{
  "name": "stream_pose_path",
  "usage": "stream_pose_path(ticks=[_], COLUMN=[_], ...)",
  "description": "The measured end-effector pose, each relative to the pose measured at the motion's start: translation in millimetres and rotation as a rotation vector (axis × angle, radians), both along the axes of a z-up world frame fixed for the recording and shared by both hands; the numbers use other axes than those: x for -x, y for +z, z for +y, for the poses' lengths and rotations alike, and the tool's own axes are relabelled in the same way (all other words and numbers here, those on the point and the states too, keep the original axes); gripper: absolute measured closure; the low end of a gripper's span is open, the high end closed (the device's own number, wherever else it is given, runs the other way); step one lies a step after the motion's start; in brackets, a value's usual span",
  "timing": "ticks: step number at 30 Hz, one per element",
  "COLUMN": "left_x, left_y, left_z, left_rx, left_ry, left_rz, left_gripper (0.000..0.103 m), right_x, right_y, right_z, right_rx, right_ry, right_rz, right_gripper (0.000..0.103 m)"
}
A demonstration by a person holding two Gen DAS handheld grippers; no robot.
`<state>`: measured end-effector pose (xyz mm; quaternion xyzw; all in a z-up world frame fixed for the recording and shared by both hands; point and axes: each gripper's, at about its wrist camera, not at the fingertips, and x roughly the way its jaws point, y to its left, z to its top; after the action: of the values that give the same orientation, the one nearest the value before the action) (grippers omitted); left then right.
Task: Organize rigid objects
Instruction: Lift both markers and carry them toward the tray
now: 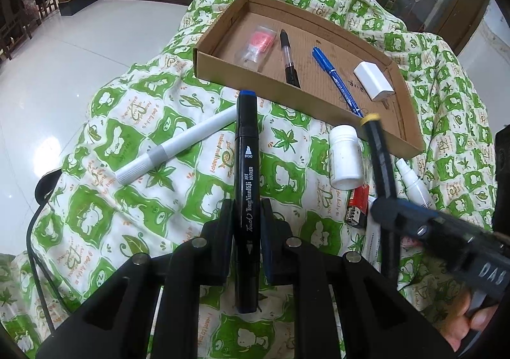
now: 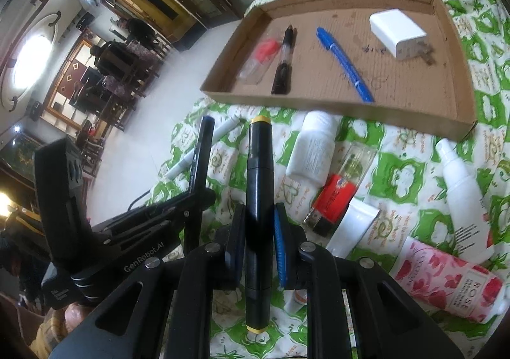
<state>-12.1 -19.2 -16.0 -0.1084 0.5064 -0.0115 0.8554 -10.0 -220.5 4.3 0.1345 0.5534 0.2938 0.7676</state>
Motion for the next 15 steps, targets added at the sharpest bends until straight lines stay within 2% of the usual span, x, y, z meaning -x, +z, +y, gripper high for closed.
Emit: stream_pose_path(ticks=[15], left_x=[1.7], left_y=[3.7], left_z=[-0.1], left_rx=[0.010], left_ry=[0.009], left_rz=[-0.012], left_gripper=[0.090], right_x=[-26.3], right_y=[21.3], right_z=[-52.1], right_rx=[-0.051], right_ry=[-0.163], right_rz=[-0.060], right_gripper=[0.088])
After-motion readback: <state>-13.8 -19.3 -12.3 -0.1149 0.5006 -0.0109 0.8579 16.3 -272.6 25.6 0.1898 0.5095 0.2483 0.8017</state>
